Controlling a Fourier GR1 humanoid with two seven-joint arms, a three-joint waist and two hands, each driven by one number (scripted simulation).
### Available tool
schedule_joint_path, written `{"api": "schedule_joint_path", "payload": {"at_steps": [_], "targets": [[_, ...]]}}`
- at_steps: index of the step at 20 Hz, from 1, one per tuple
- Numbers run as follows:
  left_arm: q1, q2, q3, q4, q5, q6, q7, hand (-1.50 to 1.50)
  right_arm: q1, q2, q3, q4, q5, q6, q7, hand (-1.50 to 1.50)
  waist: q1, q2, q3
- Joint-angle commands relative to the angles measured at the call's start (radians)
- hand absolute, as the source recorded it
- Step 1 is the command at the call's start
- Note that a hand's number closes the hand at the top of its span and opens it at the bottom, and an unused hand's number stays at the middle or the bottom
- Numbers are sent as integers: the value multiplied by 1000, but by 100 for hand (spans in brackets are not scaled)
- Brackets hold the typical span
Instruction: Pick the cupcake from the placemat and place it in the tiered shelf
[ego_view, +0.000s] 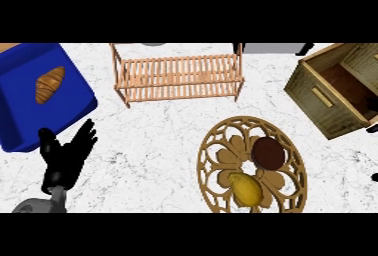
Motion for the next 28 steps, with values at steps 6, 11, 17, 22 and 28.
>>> {"api": "schedule_joint_path", "payload": {"at_steps": [6, 11, 17, 22, 28], "targets": [[0, -49, -21, 0, -36, 18, 14, 0, -32, -50, 98, -361, 10, -44, 452, -150, 5, 2, 1], [2, -19, 28, 9, -11, -43, 13, 0, -93, 0, 119, -481, 50, -168, 723, -150, 8, 4, 2], [-11, -9, 56, 24, -13, -60, 31, 0, -232, 102, 289, -517, 244, -257, 981, -150, 20, 6, 2], [-33, -33, 60, 36, -43, -58, 39, 0, -254, 162, 348, -530, 288, -178, 1097, -150, 10, 4, 3], [60, -42, 75, -65, -52, -66, 69, 0, -161, 222, 370, -480, 439, -138, 1009, -150, 9, 3, 3]]}}
